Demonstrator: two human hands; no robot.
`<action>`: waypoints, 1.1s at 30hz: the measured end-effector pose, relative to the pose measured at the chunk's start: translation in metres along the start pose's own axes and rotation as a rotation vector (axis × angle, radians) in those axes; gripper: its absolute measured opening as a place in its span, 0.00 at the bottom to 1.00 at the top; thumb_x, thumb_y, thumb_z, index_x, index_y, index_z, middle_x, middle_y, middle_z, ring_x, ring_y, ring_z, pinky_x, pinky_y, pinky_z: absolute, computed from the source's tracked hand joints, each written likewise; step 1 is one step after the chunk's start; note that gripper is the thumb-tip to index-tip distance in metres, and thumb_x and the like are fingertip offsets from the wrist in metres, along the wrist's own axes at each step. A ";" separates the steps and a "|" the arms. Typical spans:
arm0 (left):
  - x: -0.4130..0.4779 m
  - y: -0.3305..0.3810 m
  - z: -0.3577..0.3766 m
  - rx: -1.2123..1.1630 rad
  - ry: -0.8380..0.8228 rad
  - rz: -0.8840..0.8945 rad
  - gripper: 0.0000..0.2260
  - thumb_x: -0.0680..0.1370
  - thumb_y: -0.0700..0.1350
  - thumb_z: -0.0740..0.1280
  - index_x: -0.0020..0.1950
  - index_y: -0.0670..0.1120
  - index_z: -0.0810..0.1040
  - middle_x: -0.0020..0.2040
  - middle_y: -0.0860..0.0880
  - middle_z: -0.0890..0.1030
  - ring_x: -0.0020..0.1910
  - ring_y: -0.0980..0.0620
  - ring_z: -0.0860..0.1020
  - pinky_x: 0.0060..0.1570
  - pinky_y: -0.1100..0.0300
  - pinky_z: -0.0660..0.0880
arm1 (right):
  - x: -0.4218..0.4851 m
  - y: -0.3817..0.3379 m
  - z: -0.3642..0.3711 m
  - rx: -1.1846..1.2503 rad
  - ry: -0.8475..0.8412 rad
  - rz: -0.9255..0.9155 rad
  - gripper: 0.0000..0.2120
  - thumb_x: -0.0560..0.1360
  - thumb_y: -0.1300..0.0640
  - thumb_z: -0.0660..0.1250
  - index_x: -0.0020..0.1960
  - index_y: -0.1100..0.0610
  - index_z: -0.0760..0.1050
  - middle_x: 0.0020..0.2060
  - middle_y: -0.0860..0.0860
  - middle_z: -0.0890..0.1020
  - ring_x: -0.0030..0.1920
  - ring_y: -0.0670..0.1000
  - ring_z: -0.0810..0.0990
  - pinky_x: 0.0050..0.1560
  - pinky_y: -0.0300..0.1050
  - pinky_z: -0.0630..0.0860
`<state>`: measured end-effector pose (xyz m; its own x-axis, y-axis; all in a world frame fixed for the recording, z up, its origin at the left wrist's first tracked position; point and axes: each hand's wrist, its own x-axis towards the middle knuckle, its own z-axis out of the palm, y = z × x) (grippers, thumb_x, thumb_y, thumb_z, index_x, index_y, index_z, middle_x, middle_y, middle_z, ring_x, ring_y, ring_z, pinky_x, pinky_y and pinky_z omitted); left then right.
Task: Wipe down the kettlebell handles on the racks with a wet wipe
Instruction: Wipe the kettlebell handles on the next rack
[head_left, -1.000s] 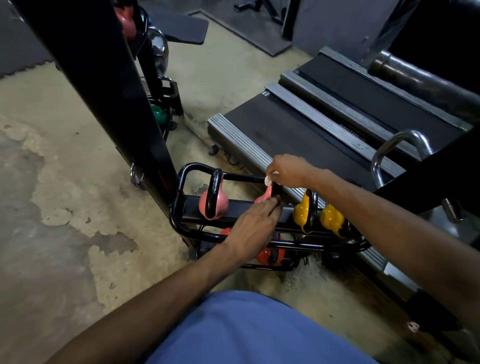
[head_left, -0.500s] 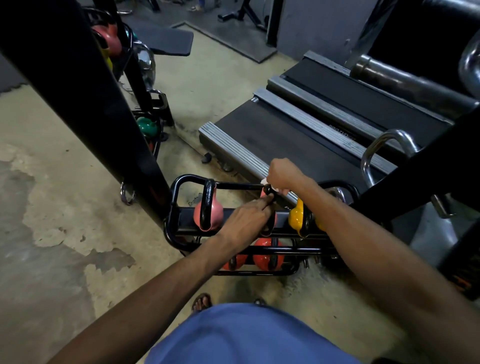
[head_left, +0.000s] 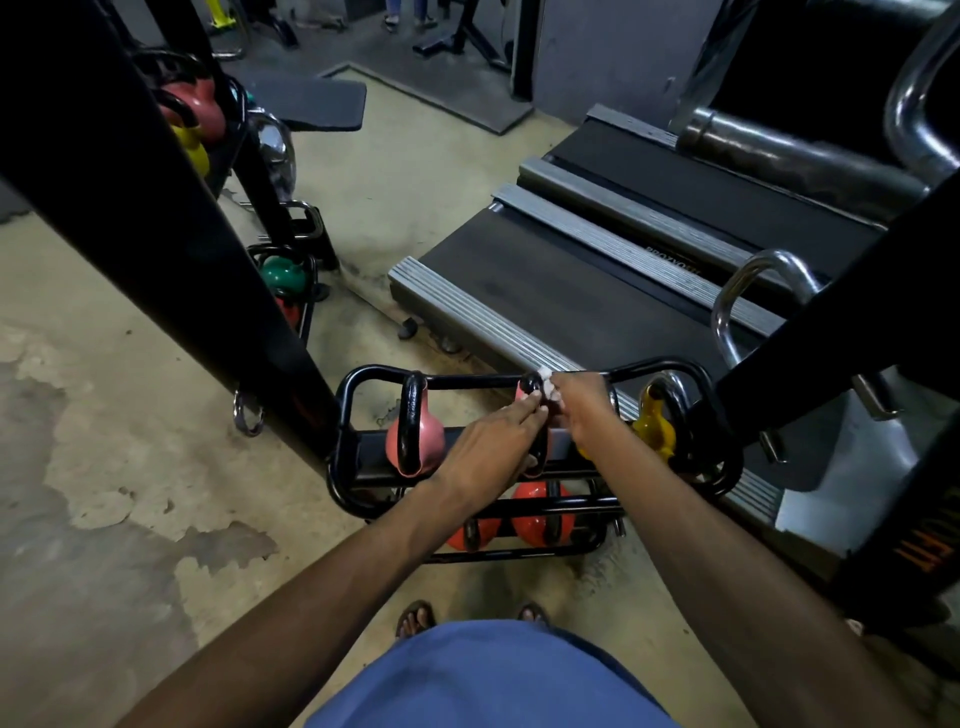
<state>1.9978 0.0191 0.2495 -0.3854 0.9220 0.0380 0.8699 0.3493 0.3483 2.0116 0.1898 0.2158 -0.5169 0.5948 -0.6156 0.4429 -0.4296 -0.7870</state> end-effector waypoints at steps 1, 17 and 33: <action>-0.001 0.000 -0.001 -0.001 -0.003 0.005 0.33 0.77 0.41 0.71 0.80 0.43 0.62 0.81 0.45 0.59 0.76 0.47 0.66 0.72 0.57 0.64 | 0.002 -0.002 -0.001 -0.218 0.097 -0.156 0.10 0.73 0.64 0.65 0.34 0.59 0.77 0.29 0.57 0.78 0.32 0.55 0.78 0.33 0.48 0.73; 0.001 0.006 -0.007 0.116 -0.005 -0.011 0.19 0.78 0.41 0.68 0.68 0.45 0.73 0.58 0.46 0.77 0.51 0.47 0.80 0.49 0.53 0.80 | -0.017 -0.071 0.040 -1.872 -0.277 -0.705 0.10 0.77 0.57 0.65 0.54 0.57 0.83 0.46 0.54 0.82 0.45 0.56 0.81 0.39 0.47 0.75; -0.001 -0.008 -0.004 0.008 -0.007 -0.005 0.32 0.77 0.41 0.69 0.80 0.45 0.63 0.81 0.47 0.60 0.76 0.48 0.66 0.70 0.57 0.66 | -0.037 0.007 0.001 -0.285 0.045 -0.156 0.13 0.72 0.65 0.62 0.30 0.57 0.73 0.23 0.52 0.75 0.28 0.52 0.73 0.30 0.40 0.67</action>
<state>1.9900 0.0143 0.2509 -0.3877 0.9213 0.0294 0.8705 0.3554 0.3405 2.0332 0.1647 0.2330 -0.5645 0.6710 -0.4807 0.5512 -0.1270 -0.8246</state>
